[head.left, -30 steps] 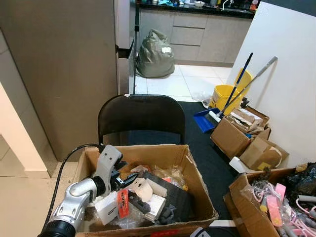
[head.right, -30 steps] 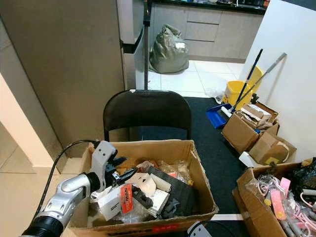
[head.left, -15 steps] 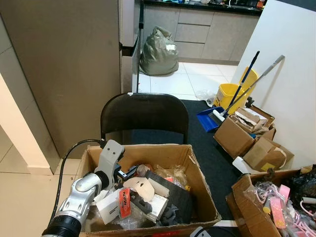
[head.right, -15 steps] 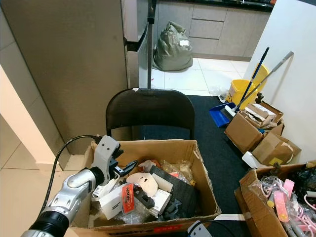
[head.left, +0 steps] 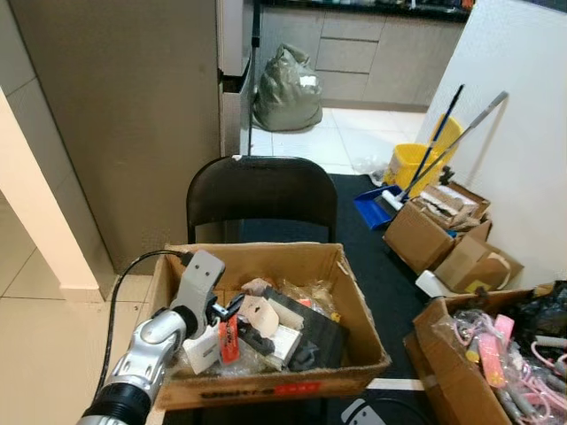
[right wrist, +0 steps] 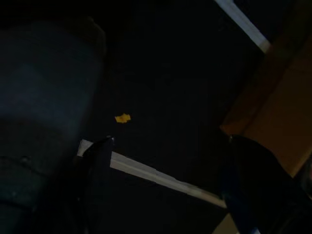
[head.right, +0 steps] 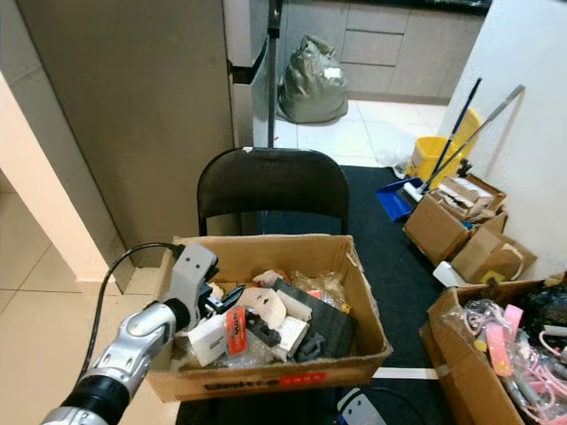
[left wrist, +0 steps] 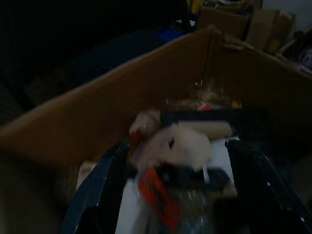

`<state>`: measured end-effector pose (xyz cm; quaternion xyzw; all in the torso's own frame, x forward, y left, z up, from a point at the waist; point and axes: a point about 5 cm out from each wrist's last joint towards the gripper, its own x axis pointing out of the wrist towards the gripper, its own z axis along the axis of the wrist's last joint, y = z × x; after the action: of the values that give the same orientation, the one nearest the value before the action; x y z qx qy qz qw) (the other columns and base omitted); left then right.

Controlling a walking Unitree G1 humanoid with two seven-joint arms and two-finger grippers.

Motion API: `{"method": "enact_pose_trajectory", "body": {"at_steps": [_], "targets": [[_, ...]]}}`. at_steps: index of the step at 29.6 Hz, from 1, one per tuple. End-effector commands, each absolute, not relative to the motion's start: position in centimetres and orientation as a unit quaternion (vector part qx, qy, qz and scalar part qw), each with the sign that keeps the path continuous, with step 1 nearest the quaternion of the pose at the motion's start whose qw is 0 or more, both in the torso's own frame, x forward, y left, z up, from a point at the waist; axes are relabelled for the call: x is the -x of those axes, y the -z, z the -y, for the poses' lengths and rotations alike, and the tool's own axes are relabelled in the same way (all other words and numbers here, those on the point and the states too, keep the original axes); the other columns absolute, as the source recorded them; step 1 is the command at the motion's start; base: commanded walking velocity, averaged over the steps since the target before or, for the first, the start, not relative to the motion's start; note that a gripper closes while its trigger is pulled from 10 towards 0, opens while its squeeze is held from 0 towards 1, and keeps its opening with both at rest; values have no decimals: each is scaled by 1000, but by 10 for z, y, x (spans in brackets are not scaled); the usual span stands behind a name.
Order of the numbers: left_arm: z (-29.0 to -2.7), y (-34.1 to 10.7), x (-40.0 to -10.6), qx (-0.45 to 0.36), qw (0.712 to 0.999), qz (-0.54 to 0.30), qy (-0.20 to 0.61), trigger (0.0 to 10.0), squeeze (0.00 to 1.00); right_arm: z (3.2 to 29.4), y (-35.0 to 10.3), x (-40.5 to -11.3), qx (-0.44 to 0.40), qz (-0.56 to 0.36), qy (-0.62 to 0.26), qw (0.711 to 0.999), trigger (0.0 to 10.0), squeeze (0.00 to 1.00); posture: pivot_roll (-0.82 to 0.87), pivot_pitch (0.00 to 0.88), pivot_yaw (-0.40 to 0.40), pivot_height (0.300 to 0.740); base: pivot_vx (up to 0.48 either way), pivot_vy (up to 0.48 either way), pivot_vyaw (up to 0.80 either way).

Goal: Picking trash to rubbish bin

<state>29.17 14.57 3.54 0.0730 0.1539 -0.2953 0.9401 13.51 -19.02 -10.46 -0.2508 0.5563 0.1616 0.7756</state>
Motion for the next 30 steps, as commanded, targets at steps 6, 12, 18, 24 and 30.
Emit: {"method": "enact_pose_trajectory", "body": {"at_steps": [6,12,18,24,30], "targets": [[-160,-5,-274,-63,938,-215,266,10000,0,187,107,-130,242,-564,-166,772,10000,0,181,0,-45,740,-427,0,0],[-194,30,-243,-27,934,-302,187,10000,0,187,107,-128,240,-566,-165,771,10000,0,174,1,-42,740,-424,0,0],[-225,57,-201,26,920,-378,96,10000,0,190,108,-126,243,-569,-164,769,10000,0,169,0,-44,740,-411,0,0],[-236,84,-148,86,887,-454,9,10000,0,192,108,-125,246,-568,-167,768,10000,0,166,0,-45,740,-386,0,0],[-232,100,-111,104,858,-502,-41,10000,0,191,107,-126,246,-567,-177,766,10000,0,158,0,-40,740,-62,0,-104]]}}
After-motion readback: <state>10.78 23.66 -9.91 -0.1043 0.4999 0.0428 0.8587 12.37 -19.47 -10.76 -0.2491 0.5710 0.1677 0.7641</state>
